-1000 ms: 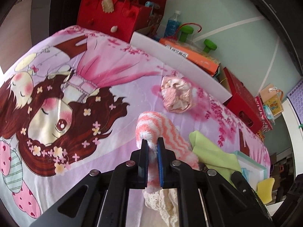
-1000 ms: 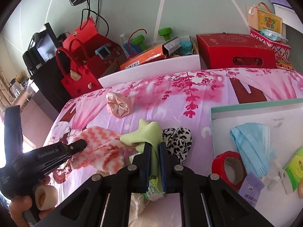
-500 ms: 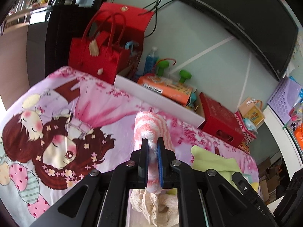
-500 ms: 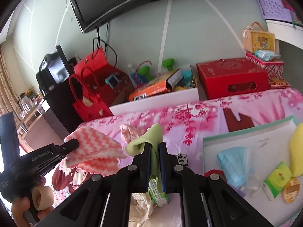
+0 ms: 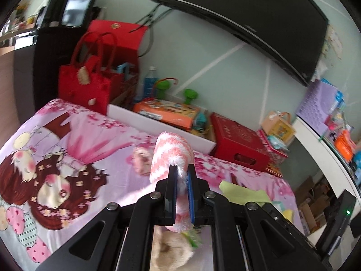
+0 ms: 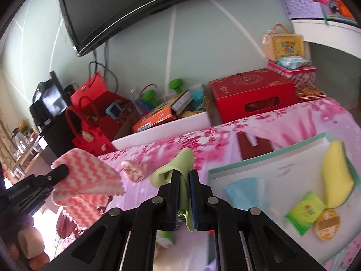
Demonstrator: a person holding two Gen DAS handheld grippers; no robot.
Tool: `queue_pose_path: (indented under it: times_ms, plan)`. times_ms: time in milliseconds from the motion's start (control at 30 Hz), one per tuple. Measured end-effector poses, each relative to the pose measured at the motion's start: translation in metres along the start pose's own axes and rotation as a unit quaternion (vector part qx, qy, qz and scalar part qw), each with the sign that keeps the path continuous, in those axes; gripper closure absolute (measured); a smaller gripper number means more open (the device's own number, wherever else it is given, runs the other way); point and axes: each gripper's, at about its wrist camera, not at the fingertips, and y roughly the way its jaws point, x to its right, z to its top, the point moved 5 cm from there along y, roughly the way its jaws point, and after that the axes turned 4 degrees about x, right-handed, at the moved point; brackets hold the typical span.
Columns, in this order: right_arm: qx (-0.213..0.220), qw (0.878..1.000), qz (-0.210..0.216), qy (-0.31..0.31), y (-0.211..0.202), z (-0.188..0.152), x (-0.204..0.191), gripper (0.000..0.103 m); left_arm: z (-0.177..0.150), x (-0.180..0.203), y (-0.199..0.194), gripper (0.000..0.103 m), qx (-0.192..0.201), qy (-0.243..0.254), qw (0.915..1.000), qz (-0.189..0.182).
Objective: Organize soft objects
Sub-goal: 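Lift and carry the striped sock and green cloth over the tray with both tools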
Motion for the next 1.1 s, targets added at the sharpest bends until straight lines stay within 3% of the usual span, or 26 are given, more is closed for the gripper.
queue_pose_path:
  times_ms: [267,600,767,900,1100]
  plan:
    - [0.028,0.997,-0.068,0.039,-0.024,0.016,0.062,0.094,-0.015,0.061,0.003,0.095,-0.015,0.042,0.9961,-0.077]
    - [0.051,0.986,-0.126,0.096,-0.054,0.023,0.130,0.094,-0.047,0.144,0.003,0.095,-0.025,0.106,0.9795,-0.169]
    - [0.050,0.982,-0.152,0.098,-0.058,0.022,0.145,0.094,-0.069,0.153,0.033,0.095,-0.058,0.084,0.9733,-0.206]
    - [0.037,0.980,-0.164,0.104,-0.054,0.016,0.153,0.094,-0.098,0.145,0.072,0.095,-0.116,0.085,0.9752,-0.168]
    - [-0.001,0.980,-0.171,0.101,-0.036,0.003,0.158,0.094,-0.117,0.143,0.091,0.095,-0.151,0.113,0.9740,-0.126]
